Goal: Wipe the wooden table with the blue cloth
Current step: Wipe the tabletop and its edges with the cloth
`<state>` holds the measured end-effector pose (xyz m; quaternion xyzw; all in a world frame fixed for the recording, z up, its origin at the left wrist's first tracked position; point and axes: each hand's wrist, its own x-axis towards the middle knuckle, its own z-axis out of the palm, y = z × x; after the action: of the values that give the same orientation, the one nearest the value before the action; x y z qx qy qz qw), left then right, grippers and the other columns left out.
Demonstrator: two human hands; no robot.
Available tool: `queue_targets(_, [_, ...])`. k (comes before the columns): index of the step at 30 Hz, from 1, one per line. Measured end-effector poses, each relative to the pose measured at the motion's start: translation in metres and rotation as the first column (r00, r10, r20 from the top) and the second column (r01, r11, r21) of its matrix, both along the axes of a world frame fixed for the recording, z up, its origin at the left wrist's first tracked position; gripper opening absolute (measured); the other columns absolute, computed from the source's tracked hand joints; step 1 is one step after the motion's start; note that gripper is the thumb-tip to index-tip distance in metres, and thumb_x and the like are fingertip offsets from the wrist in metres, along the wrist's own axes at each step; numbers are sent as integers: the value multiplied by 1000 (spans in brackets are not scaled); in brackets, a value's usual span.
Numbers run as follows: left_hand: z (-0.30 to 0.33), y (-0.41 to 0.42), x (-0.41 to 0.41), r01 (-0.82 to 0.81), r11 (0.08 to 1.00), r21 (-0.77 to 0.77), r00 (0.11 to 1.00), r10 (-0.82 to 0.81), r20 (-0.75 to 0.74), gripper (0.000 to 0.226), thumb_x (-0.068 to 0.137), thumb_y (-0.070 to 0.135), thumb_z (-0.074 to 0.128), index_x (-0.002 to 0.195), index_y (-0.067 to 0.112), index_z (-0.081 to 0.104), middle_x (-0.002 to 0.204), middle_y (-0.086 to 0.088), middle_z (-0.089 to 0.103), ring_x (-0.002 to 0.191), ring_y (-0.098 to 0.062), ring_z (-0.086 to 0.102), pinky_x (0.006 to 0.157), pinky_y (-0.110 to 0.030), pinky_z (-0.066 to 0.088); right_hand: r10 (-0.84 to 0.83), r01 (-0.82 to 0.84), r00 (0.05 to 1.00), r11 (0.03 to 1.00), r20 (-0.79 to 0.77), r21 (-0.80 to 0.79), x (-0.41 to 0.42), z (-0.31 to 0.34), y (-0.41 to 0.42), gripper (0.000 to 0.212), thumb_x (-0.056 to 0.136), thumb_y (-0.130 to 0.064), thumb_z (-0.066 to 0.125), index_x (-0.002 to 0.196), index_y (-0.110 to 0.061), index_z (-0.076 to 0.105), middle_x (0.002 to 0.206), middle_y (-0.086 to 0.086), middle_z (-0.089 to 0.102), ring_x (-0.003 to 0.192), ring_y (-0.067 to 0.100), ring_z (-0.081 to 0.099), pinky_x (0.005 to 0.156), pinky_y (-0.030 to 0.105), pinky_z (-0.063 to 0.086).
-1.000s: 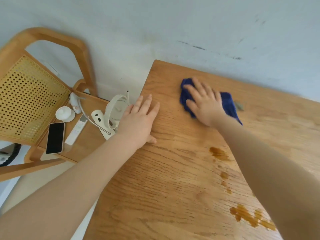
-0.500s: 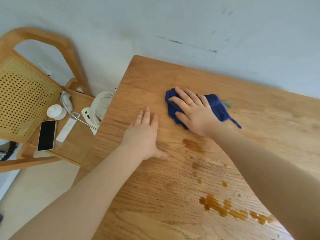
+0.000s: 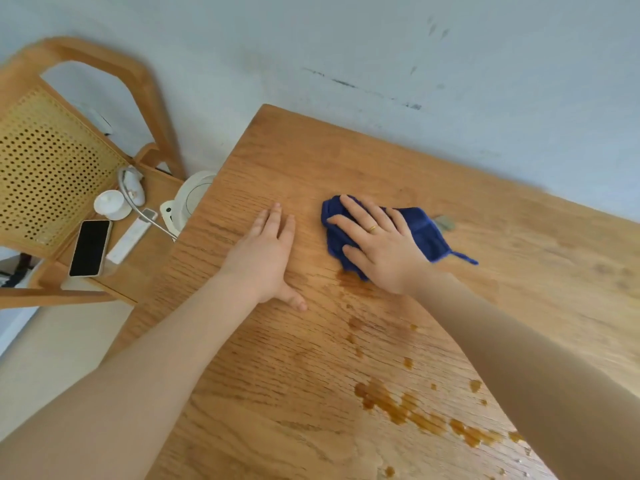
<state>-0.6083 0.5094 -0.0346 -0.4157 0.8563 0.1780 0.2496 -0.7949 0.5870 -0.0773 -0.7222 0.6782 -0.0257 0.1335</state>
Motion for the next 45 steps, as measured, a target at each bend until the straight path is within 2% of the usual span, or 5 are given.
queue_targets(9, [-8, -2, 4, -3, 1000, 22, 1000, 3, -9, 144, 47, 67, 73, 145, 19, -21, 150, -4, -32, 142, -21, -20, 118, -39, 7, -476, 475, 879, 879, -17, -24, -52, -7, -82, 47, 98, -36, 26, 144, -35, 18, 158, -5, 2, 143, 22, 3, 113, 46, 3])
queue_targets(19, [2, -2, -6, 65, 998, 21, 997, -65, 39, 133, 55, 66, 73, 145, 33, -19, 150, -17, -30, 142, -33, -16, 114, -45, 14, -173, 172, 985, 985, 20, 18, 13, 6, -7, 48, 94, -36, 26, 142, -35, 26, 156, -10, 5, 144, 20, 5, 112, 44, 5])
queue_targets(26, [-5, -5, -2, 78, 996, 32, 997, -78, 9, 133, 52, 68, 70, 143, 36, -22, 149, -15, -32, 142, -32, -18, 114, -46, 13, -600, 600, 799, 800, -19, -25, -58, -2, -62, 45, 99, -28, 28, 143, -34, 23, 157, -4, 5, 143, 23, 4, 114, 46, 4])
queue_targets(38, [-4, -3, 2, 53, 997, 63, 998, -51, -34, 131, 56, 67, 72, 144, 36, -21, 148, -12, -35, 141, -30, -22, 115, -44, 11, -290, 287, 949, 957, 127, 40, -3, 9, 17, 64, 74, -20, 30, 135, -36, 40, 155, -13, 11, 144, 18, 5, 113, 43, 1])
queue_targets(45, [-5, -6, 3, 53, 998, 45, 998, -52, -21, 131, 53, 69, 70, 142, 41, -21, 149, -8, -36, 141, -27, -21, 115, -44, 11, -601, 606, 791, 795, 113, -15, -83, 6, -48, 58, 85, -9, 38, 136, -37, 38, 156, -8, 15, 143, 21, 9, 114, 44, 2])
